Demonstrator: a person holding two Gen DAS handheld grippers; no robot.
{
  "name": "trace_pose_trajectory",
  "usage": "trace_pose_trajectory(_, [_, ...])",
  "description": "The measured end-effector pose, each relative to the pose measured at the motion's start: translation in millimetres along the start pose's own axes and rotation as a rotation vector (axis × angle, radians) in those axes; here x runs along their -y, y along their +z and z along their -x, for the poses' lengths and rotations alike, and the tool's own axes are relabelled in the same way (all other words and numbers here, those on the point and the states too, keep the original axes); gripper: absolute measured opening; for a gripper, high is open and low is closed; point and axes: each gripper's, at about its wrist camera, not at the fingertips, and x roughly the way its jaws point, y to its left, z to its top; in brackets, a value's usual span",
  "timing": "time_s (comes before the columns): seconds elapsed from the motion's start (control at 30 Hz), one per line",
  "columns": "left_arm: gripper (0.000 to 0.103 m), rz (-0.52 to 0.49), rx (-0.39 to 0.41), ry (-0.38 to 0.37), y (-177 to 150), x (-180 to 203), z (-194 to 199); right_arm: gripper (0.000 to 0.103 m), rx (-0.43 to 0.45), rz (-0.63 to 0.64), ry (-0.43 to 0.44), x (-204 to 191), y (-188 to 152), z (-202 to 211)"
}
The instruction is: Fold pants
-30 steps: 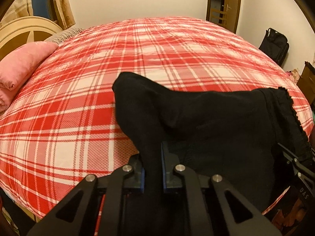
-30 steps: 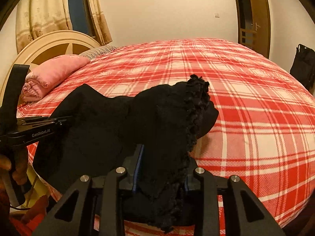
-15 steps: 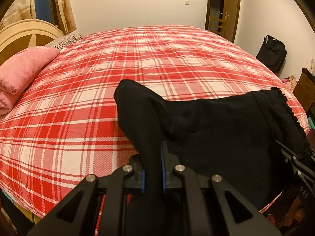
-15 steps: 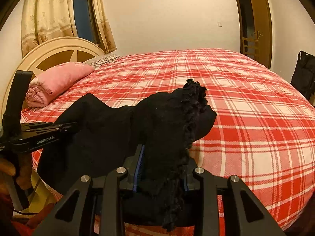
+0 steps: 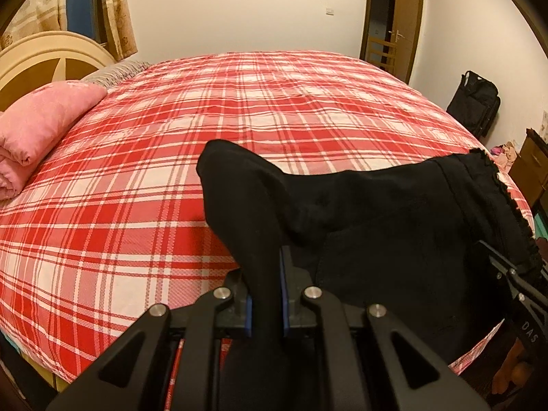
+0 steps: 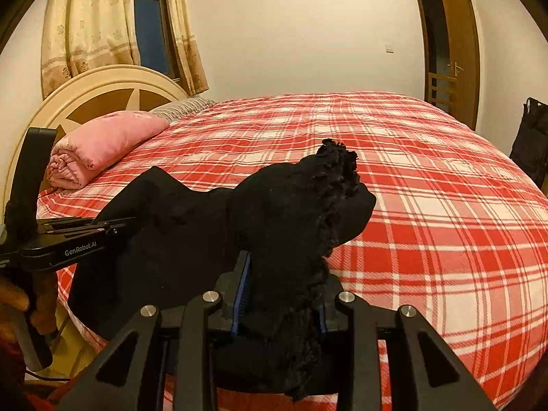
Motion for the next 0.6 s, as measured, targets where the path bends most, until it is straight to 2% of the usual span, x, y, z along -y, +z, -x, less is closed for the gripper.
trace_pose_trajectory(0.33, [0.012, 0.055, 0.016, 0.043, 6.5, -29.2, 2.1, 0.032, 0.002, 0.046, 0.046, -22.2, 17.3, -20.6])
trace_pose_trajectory(0.6, [0.012, 0.072, 0.015, 0.058, 9.3, -40.9, -1.6, 0.032, -0.004, 0.048, 0.052, -23.4, 24.4, -28.8])
